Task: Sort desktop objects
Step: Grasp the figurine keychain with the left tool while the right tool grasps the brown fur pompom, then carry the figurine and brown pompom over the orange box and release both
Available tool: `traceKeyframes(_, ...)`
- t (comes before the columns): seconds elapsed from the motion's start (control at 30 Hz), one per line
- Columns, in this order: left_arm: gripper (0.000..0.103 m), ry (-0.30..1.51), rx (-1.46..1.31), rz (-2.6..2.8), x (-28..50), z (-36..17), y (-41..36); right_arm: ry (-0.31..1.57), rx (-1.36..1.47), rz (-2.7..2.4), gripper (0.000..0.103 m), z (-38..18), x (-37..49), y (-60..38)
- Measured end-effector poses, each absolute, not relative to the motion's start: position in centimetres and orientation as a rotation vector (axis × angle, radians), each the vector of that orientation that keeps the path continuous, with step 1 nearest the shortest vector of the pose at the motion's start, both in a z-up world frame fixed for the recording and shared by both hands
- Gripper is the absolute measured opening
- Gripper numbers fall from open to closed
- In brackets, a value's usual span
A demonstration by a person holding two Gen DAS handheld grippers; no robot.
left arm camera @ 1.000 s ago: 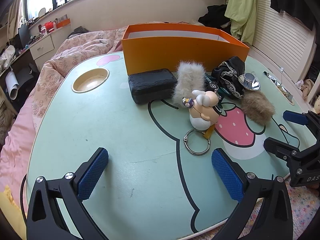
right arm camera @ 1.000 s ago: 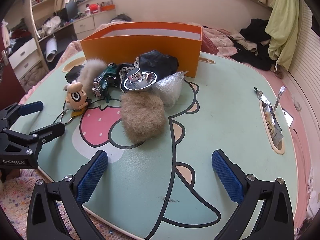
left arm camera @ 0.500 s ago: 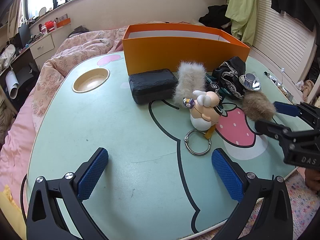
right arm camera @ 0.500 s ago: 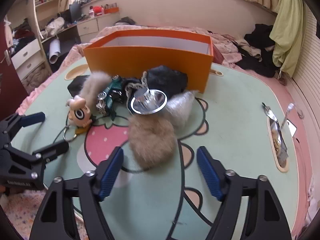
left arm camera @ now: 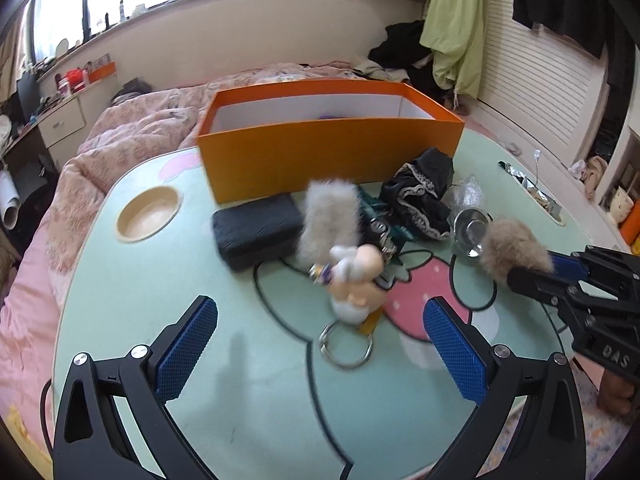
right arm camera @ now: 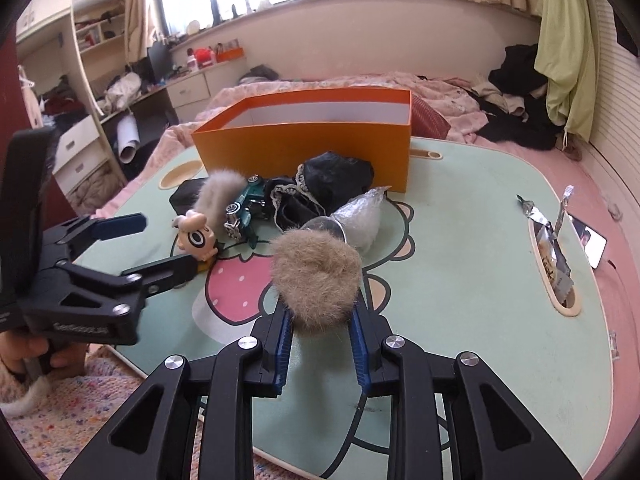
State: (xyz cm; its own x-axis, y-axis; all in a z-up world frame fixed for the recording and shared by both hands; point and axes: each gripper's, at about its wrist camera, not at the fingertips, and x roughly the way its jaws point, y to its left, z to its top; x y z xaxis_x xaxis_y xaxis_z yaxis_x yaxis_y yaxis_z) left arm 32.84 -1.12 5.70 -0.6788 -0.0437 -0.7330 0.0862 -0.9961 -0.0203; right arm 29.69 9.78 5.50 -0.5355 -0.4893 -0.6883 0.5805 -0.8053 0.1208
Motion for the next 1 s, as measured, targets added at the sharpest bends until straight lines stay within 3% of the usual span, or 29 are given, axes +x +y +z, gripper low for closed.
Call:
traceKeyframes(0.03, 0.094, 0.074, 1.241, -2.811, 32.2, 5.5, -1.0, 0.161, 0.987, -2.313, 0.025, 5.5, 29.6, 9.8)
traceKeyframes(0.1, 0.066, 0.069, 1.286, -2.786, 31.4, 4.9, -0.9, 0.154, 0.985, -2.316, 0.025, 5.6, 29.5, 9.9)
traceKeyframes(0.2, 0.036, 0.092, 1.283, -2.807, 31.7, 4.7, -1.1, 0.133, 0.979, -2.323, 0.025, 5.7, 29.4, 10.3)
traceKeyframes(0.57, 0.036, 0.172, 1.138, -2.915, 35.4, 8.4, -2.6, 0.134, 0.925, -2.351, 0.025, 7.3, 28.7, 10.1)
traceKeyframes(1.0, 0.036, 0.146, 1.029, -2.921, 29.4, 13.3, -5.2, 0.262, 0.731, -2.445, 0.025, 13.4, 23.8, 6.6)
